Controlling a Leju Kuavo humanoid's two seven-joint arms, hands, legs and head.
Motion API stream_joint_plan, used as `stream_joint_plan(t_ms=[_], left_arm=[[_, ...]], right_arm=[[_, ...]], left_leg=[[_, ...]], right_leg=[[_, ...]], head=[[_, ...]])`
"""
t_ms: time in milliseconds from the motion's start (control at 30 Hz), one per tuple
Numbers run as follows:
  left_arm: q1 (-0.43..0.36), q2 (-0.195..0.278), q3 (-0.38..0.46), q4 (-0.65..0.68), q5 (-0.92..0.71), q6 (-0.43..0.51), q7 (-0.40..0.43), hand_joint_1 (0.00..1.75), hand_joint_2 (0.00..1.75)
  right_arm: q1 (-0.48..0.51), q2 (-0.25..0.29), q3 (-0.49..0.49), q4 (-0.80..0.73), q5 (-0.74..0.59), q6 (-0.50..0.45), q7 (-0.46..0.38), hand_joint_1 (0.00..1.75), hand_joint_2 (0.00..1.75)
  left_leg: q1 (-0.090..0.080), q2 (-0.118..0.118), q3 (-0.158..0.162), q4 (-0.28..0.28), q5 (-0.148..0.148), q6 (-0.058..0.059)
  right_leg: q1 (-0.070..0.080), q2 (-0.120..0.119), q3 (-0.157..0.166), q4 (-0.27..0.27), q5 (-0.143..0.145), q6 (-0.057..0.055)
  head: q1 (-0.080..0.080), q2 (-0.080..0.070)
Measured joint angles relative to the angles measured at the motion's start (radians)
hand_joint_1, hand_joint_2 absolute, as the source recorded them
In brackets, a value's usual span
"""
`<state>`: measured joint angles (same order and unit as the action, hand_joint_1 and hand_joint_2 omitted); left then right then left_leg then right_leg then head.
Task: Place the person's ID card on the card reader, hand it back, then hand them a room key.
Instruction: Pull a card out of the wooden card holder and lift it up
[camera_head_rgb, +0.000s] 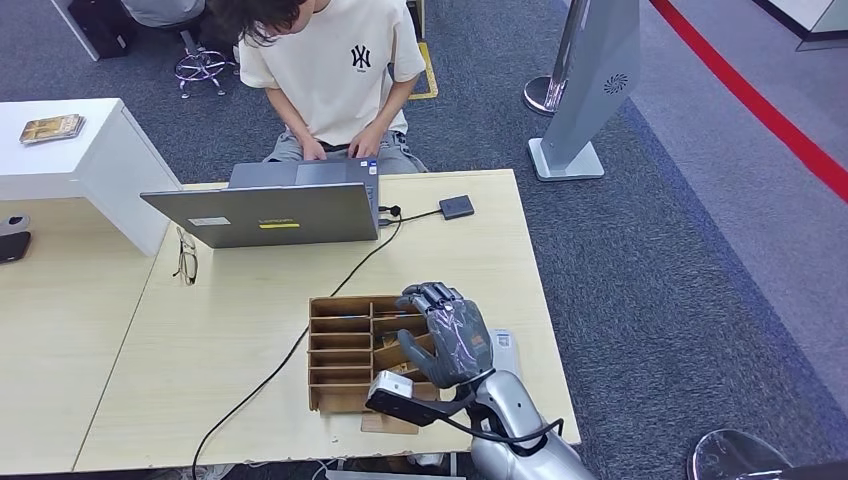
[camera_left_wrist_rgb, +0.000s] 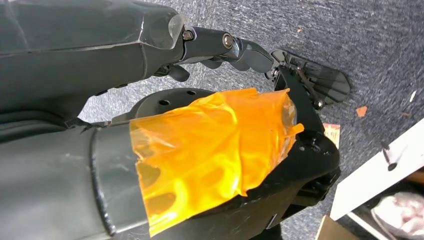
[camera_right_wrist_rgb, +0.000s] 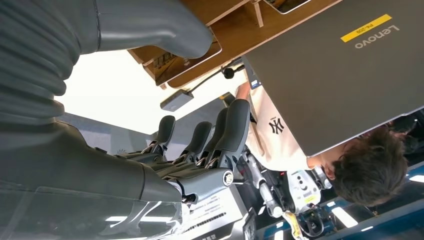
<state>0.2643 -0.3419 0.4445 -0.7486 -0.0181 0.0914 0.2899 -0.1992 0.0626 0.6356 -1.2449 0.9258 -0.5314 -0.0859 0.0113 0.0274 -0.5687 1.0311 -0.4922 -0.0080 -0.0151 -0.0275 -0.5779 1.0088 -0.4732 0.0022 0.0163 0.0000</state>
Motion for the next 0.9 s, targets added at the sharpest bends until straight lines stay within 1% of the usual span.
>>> stream_joint_plan(t_ms=[167, 367, 533, 900], left_arm=[[-0.004, 0.000, 0.040, 0.005, -0.046, -0.034, -0.001, 0.00, 0.00], [-0.007, -0.001, 0.081, 0.008, -0.083, -0.051, -0.003, 0.00, 0.00], [-0.009, -0.001, 0.102, 0.013, -0.097, -0.060, -0.006, 0.00, 0.00], [-0.012, -0.001, 0.132, 0.019, -0.122, -0.074, -0.012, 0.00, 0.00]], right_arm=[[-0.004, -0.003, -0.006, 0.007, 0.016, -0.002, 0.003, 0.72, 1.75], [-0.011, -0.005, -0.013, 0.009, 0.045, -0.011, 0.013, 0.69, 1.75], [-0.022, -0.012, -0.019, 0.010, 0.079, -0.017, 0.025, 0.65, 1.75], [-0.039, -0.033, -0.030, 0.012, 0.121, 0.006, 0.041, 0.66, 1.75]], left_leg=[[0.000, 0.000, 0.000, 0.000, 0.000, 0.000], [0.000, 0.000, 0.000, 0.000, 0.000, 0.000], [0.000, 0.000, 0.000, 0.000, 0.000, 0.000], [0.000, 0.000, 0.000, 0.000, 0.000, 0.000]], right_leg=[[0.000, 0.000, 0.000, 0.000, 0.000, 0.000], [0.000, 0.000, 0.000, 0.000, 0.000, 0.000], [0.000, 0.000, 0.000, 0.000, 0.000, 0.000], [0.000, 0.000, 0.000, 0.000, 0.000, 0.000]], head=[[0.000, 0.000], [0.000, 0.000], [0.000, 0.000], [0.000, 0.000]])
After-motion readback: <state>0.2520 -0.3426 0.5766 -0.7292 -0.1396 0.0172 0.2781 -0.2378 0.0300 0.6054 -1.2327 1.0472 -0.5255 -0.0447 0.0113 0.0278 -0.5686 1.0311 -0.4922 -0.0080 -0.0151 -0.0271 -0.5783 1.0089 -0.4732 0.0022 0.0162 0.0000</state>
